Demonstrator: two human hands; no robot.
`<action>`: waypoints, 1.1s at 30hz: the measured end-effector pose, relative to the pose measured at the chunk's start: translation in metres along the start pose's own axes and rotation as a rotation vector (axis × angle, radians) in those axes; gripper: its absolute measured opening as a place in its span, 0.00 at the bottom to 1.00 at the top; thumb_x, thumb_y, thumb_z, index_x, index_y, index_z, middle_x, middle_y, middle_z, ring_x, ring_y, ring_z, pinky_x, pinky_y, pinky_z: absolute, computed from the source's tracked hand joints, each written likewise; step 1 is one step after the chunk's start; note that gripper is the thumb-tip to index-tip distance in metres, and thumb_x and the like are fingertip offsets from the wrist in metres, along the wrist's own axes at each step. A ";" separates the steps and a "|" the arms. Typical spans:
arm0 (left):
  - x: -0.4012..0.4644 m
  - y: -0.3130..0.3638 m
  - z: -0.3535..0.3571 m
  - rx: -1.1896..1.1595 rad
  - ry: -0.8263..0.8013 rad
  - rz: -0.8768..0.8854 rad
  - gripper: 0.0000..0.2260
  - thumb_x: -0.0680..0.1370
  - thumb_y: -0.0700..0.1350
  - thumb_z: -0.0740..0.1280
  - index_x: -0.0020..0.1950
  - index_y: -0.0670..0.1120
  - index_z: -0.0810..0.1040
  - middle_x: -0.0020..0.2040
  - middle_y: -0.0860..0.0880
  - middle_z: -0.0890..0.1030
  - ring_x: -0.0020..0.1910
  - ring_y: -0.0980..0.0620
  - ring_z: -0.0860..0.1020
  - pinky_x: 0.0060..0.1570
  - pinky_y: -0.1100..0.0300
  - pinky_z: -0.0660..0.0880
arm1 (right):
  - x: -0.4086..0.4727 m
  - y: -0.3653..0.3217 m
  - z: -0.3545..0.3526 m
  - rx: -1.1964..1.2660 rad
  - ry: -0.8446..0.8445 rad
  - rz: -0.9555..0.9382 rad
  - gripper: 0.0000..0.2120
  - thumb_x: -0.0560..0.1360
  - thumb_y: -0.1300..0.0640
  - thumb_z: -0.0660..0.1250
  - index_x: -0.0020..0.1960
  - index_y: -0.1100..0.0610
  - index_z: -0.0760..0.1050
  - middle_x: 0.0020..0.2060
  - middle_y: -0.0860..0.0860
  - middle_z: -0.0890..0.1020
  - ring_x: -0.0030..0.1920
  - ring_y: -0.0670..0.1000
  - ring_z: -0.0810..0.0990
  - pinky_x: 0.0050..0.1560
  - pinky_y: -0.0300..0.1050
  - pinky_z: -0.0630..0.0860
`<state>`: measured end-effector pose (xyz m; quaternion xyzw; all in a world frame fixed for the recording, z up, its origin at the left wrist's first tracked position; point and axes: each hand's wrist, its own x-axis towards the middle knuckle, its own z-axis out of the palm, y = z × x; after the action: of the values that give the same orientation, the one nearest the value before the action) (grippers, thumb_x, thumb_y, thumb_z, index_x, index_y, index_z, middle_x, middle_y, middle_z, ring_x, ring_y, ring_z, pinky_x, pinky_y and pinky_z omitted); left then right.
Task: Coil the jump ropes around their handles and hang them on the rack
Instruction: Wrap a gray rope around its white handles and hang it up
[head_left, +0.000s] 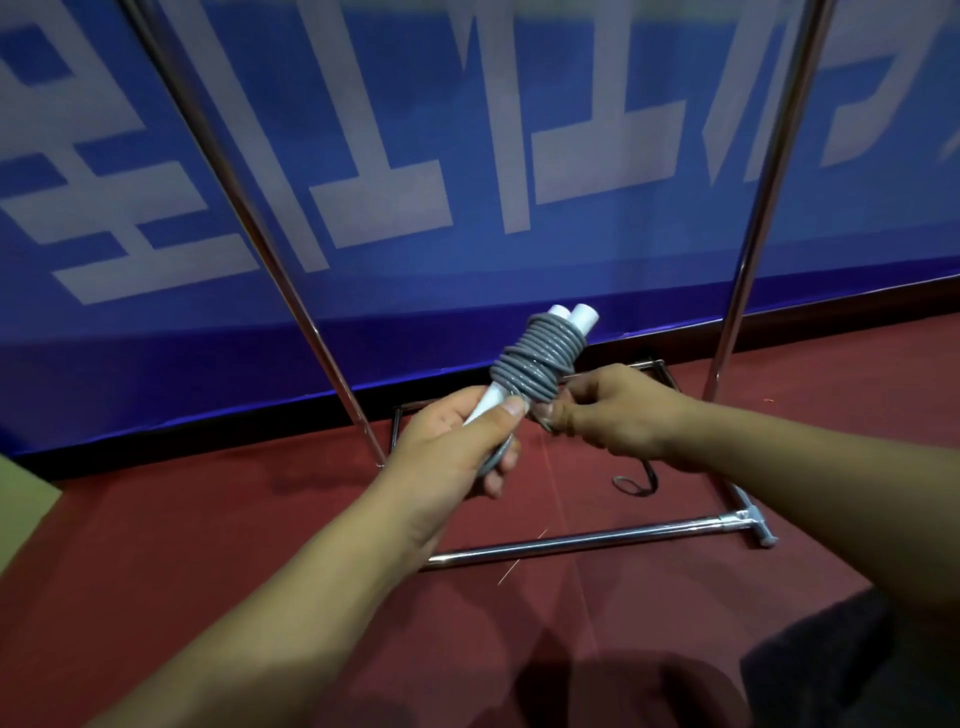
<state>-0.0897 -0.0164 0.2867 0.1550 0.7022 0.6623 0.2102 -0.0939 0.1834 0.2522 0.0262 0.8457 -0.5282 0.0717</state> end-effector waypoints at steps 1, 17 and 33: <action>0.002 0.000 0.001 -0.027 0.024 -0.009 0.06 0.82 0.44 0.63 0.48 0.45 0.78 0.29 0.49 0.72 0.24 0.58 0.68 0.27 0.65 0.67 | 0.000 0.000 0.001 -0.032 0.012 -0.007 0.21 0.76 0.42 0.70 0.37 0.60 0.78 0.22 0.43 0.72 0.23 0.41 0.67 0.24 0.33 0.65; 0.009 -0.014 -0.008 0.077 0.272 -0.001 0.08 0.82 0.46 0.66 0.48 0.42 0.79 0.30 0.48 0.76 0.25 0.54 0.70 0.29 0.62 0.70 | -0.020 -0.018 0.014 0.240 -0.145 0.212 0.18 0.82 0.47 0.64 0.38 0.56 0.71 0.28 0.49 0.74 0.24 0.44 0.65 0.24 0.37 0.59; 0.009 -0.015 -0.017 0.142 0.319 -0.018 0.10 0.81 0.47 0.66 0.43 0.44 0.77 0.29 0.49 0.76 0.26 0.53 0.69 0.29 0.62 0.69 | -0.021 -0.020 0.016 -0.041 -0.087 0.012 0.15 0.82 0.52 0.63 0.39 0.53 0.80 0.32 0.44 0.80 0.33 0.42 0.74 0.37 0.35 0.72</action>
<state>-0.1046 -0.0276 0.2712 0.0560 0.7731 0.6253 0.0906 -0.0738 0.1611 0.2660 0.0065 0.8523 -0.5108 0.1121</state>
